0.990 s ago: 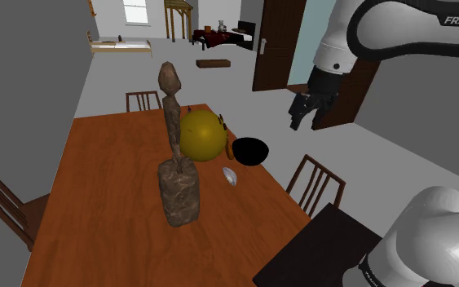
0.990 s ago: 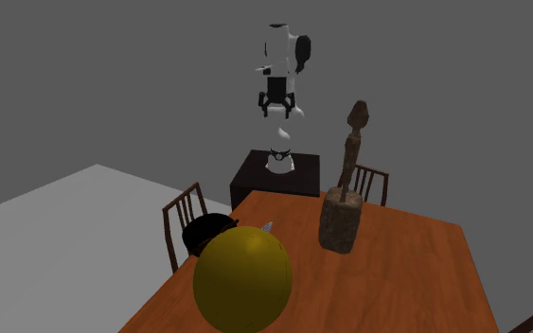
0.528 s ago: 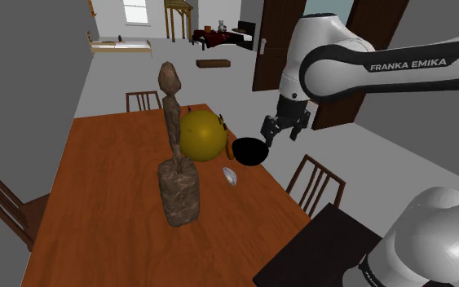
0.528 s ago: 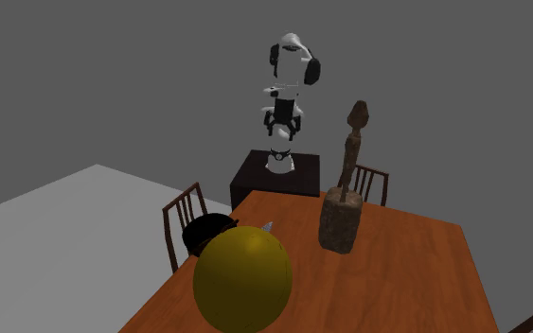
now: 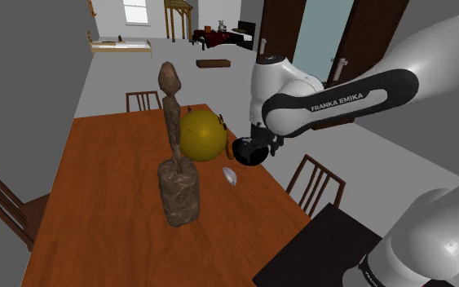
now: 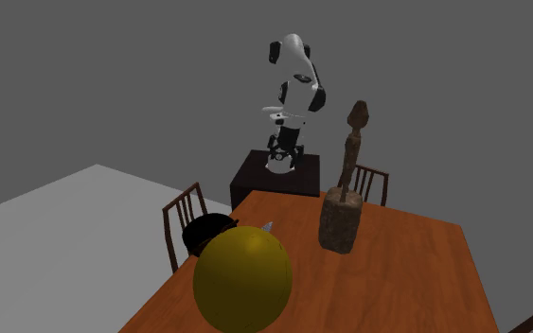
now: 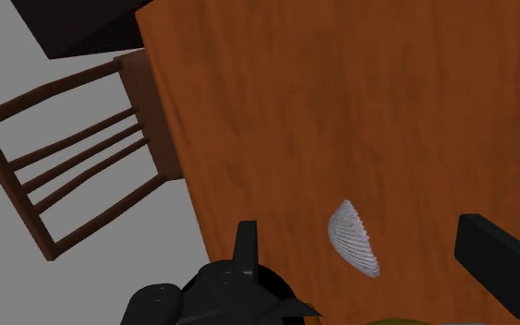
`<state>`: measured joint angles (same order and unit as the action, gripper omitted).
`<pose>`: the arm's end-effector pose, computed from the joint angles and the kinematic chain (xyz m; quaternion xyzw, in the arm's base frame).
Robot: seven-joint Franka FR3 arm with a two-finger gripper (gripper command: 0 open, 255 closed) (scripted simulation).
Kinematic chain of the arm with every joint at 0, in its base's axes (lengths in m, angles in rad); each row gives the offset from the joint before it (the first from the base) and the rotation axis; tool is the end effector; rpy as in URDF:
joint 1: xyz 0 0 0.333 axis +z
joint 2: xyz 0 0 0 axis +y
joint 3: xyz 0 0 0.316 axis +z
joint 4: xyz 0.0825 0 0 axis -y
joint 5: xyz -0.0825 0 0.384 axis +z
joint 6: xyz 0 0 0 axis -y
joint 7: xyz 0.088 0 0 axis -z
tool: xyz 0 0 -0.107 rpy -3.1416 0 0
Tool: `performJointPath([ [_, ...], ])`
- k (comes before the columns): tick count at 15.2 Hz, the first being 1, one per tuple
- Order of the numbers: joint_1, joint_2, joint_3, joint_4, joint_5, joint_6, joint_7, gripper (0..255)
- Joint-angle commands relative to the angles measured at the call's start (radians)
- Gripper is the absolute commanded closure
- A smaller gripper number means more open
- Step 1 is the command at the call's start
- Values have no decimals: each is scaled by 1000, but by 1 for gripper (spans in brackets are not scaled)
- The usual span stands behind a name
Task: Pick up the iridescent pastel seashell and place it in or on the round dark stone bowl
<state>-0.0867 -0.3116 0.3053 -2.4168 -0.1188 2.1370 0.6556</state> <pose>0.4369 0.0941 0.4246 0.9767 -0.1914 0.0471 0.0844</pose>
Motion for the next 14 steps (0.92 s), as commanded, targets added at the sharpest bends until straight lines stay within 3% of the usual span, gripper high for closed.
performJointPath([
  [1,-17,86,37,32,-52,32,90,0],
  [7,-45,356,82,148,-262,87,354,0],
  [14,9,669,27,348,-477,64,605,0],
])
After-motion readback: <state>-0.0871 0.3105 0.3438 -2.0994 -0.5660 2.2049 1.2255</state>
